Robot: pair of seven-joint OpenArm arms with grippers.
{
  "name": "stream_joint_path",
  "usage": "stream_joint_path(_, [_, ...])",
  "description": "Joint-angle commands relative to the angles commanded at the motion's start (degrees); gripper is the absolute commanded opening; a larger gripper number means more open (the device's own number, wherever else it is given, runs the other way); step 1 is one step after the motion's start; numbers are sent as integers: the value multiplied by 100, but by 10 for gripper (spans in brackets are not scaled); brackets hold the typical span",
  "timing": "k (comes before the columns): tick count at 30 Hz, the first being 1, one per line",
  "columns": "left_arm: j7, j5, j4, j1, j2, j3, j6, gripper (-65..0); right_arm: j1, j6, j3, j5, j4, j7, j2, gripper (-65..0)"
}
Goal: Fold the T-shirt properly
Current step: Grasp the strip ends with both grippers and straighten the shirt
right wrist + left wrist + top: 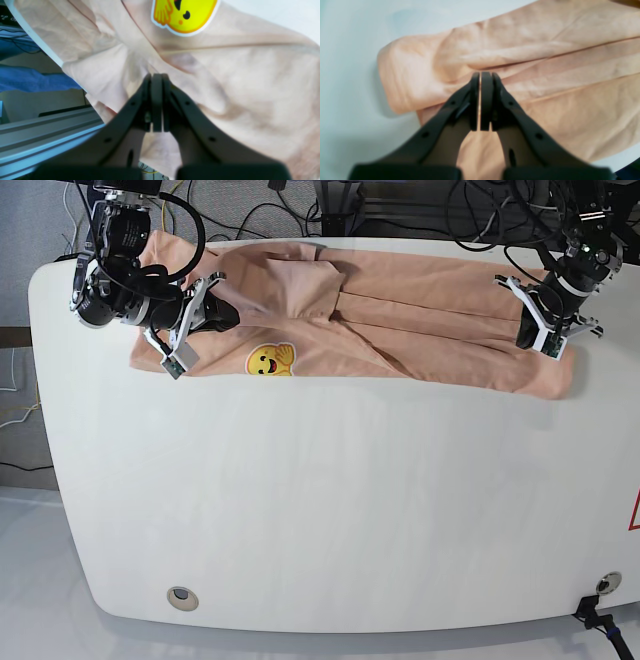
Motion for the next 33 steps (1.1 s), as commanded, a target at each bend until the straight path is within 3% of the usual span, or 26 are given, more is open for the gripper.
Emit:
stream_joint_path(3, [0,9,-79,26,0,149,0,-650,-114,0,0,-246,-9,9,-9,-650])
stream_joint_path(10, [-9,9,-932,-123,0,316,0,-650,-132,0,-18,-1749,-44,132,-299,-650])
stream_joint_path(14, [-9,9,-1204,-132,0,352,0,-650,-70,0,-18,-1846,-536,273,-281,-650])
stream_joint_path(19, [-9,9,-1574,-378,-9,352,0,-650,114,0,-18,-1855,-1275,782,-176,-650])
stream_joint_path(25, [-9,26,-1837,-765,-26,343,0,-650,659,0,-18,-1864,-1785,862,-97,-650])
stream_joint_path(33, [-9,26,-1969,-1178,-44,352,0,-650,1196,0,-18,-2611,-1785,862,-79,-650])
